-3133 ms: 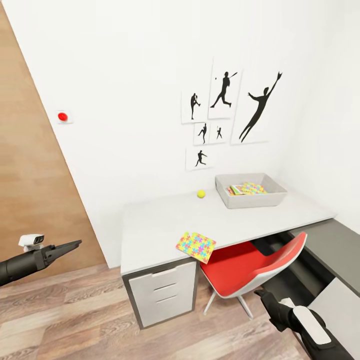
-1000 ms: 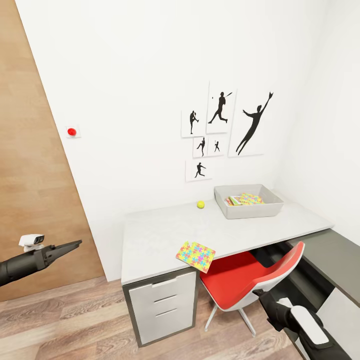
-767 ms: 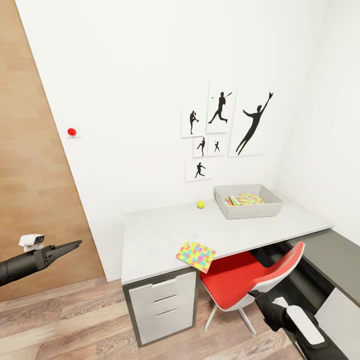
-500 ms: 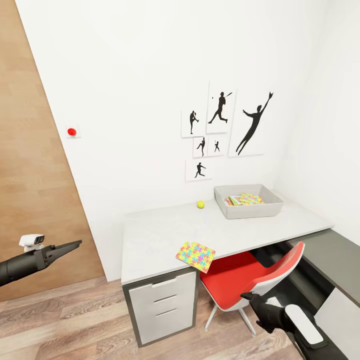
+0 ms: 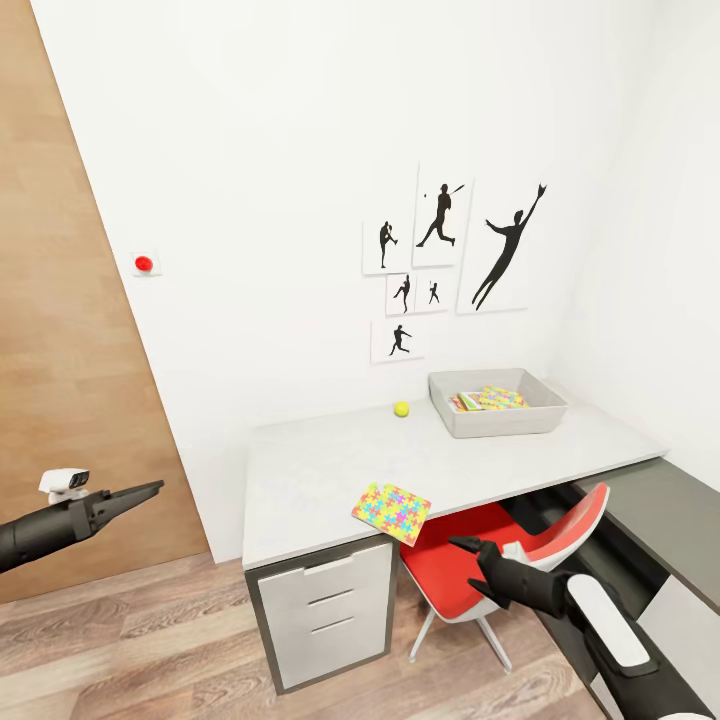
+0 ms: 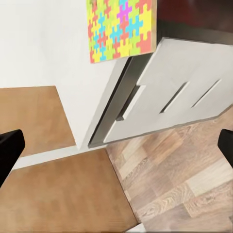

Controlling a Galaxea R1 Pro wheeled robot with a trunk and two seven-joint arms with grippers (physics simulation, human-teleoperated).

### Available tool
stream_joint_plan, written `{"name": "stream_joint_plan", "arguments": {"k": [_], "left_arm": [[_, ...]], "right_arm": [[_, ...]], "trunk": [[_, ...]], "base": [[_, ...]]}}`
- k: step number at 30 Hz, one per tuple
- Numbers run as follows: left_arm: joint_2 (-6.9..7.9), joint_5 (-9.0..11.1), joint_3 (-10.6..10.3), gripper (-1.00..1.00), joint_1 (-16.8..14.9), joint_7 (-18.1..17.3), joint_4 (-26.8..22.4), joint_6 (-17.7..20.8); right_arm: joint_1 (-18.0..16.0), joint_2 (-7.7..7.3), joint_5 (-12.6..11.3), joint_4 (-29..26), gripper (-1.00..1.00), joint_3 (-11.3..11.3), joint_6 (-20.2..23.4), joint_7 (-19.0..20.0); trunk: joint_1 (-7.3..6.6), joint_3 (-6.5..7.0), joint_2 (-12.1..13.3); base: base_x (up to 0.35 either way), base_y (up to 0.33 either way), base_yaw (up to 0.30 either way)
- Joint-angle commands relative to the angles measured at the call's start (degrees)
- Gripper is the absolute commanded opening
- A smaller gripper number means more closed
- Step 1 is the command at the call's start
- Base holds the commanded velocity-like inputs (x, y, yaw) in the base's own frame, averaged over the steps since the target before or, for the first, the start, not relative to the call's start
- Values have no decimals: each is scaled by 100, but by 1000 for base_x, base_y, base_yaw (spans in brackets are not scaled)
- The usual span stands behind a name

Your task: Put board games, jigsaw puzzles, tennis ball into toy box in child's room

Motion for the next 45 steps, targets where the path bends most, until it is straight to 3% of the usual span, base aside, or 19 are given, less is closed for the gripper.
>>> {"name": "stream_joint_plan", "arguments": {"k": [1, 14, 16, 19, 20, 24, 29, 34, 37, 39, 40, 42, 44, 45], "left_arm": [[1, 8, -2, 100, -5, -14, -2, 60], [-2, 12, -5, 100, -5, -14, -2, 60], [-18, 14, -24, 100, -5, -14, -3, 60], [-139, 11, -180, 100, -5, -12, -4, 60], [-195, 10, -266, 100, -5, -3, -4, 60], [-341, 8, -546, 100, -12, 127, -4, 60], [-696, 20, -977, 100, -26, 572, -7, 66], [-1187, 15, -1144, 100, -32, 879, -7, 68], [-1359, 11, -1168, 100, -37, 1037, -5, 69], [-1446, 19, -1178, 100, -41, 1294, -4, 71], [-1463, 22, -1181, 100, -42, 1371, -4, 72], [-1559, 31, -1226, 100, -46, 1697, -1, 77], [-1658, 35, -1306, 100, -47, 1861, 15, 81], [-1789, 38, -1430, 100, -55, 2031, 73, 83]], "right_arm": [[-5, -1, 8, -10, 100, 6, 31, 17], [-6, -1, 14, -141, 100, 7, 72, 164], [-1, -12, 16, -447, 100, 23, 77, 474], [142, -51, 45, -1297, 100, 167, 53, 1359], [317, -66, 101, -1648, 100, 206, 38, 1703], [890, -90, 446, -2623, 100, 172, 15, 2359], [1185, -94, 678, -3225, 100, -271, 30, 2792], [1240, -101, 722, -3300, 100, -510, 33, 3231], [1304, -114, 724, -3302, 100, -786, 53, 3374], [1506, -254, 711, -3279, 100, -1351, 76, 3600], [1567, -309, 705, -3268, 100, -1510, 80, 3687], [1791, -498, 700, -3223, 100, -2047, 94, 4153], [1874, -558, 708, -3209, 100, -2230, 95, 4425], [1931, -596, 713, -3197, 100, -2358, 93, 4683]], "trunk": [[4, -14, -13], [4, -14, -13], [4, -14, -13], [4, -14, -13], [4, -14, -13], [4, -14, -13], [4, -14, -13], [4, -14, -13], [4, -14, -13], [4, -14, -13], [4, -14, -13], [4, -14, -13], [4, -14, -13], [4, -14, -13]], "base": [[0, 0, 0], [0, 0, 0], [0, 0, 0], [0, 0, 0], [0, 0, 0], [0, 0, 0], [0, -11, 0], [0, -145, 0], [0, -176, 0], [0, -95, 0], [0, -59, 0], [0, -31, 0], [0, -18, 0], [0, -10, 0]]}}
